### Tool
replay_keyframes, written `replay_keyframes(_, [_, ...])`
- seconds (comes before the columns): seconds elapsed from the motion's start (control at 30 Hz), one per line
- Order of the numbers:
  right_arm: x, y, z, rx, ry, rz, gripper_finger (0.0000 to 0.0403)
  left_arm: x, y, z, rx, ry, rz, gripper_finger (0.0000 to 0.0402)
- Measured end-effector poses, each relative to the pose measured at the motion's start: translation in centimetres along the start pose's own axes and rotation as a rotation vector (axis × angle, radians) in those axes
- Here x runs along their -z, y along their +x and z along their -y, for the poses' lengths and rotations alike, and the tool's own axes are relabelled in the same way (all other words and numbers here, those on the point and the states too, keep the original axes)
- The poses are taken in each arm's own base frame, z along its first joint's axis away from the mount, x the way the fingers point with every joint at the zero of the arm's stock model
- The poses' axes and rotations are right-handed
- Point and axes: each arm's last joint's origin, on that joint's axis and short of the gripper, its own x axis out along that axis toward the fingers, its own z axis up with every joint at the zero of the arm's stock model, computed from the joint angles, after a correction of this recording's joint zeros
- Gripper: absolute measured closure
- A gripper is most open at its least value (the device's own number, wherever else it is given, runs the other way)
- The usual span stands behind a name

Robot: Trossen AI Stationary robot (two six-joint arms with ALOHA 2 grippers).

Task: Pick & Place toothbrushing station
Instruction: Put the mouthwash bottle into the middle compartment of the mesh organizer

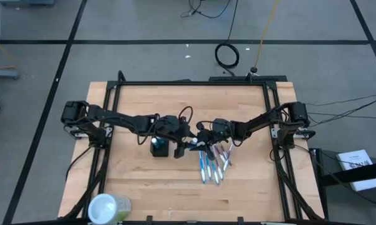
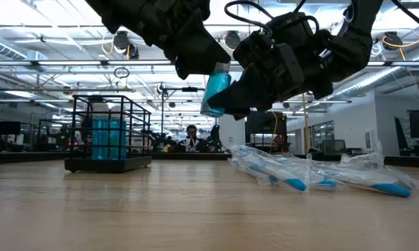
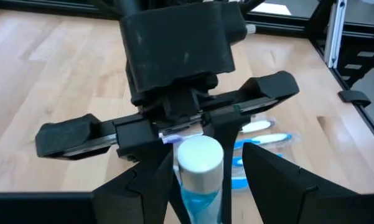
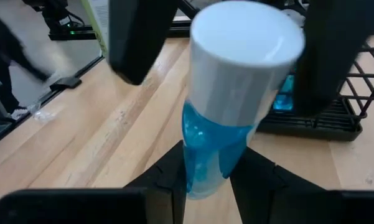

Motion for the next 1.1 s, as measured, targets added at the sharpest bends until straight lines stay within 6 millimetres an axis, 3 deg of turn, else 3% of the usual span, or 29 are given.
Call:
replay_keyframes(0.27, [0.0,0.0,0.1,0.023,-0.006,-0.001,0.0310,0.1,0.0,-0.2,-0.005,-0.005,-0.007,0.0209])
replay_keyframes(0.53, [0.1,0.0,0.1,0.022,-0.013,-0.008,0.0310,0.1,0.0,-0.2,-0.005,-0.008,-0.008,0.0303])
replay_keyframes(0.73, [0.0,0.0,0.1,0.026,-0.009,-0.004,0.0301,-0.3,-0.5,-0.1,-0.006,-0.004,0.007,0.0308])
replay_keyframes(0.93, [-0.1,-0.1,0.5,0.191,0.060,0.004,0.0270,-1.5,-2.5,0.0,-0.118,0.033,0.067,0.0308])
replay_keyframes(1.1, [0.1,-0.1,0.6,0.208,0.084,-0.001,0.0246,-2.8,-5.5,0.5,-0.275,0.030,0.114,0.0308])
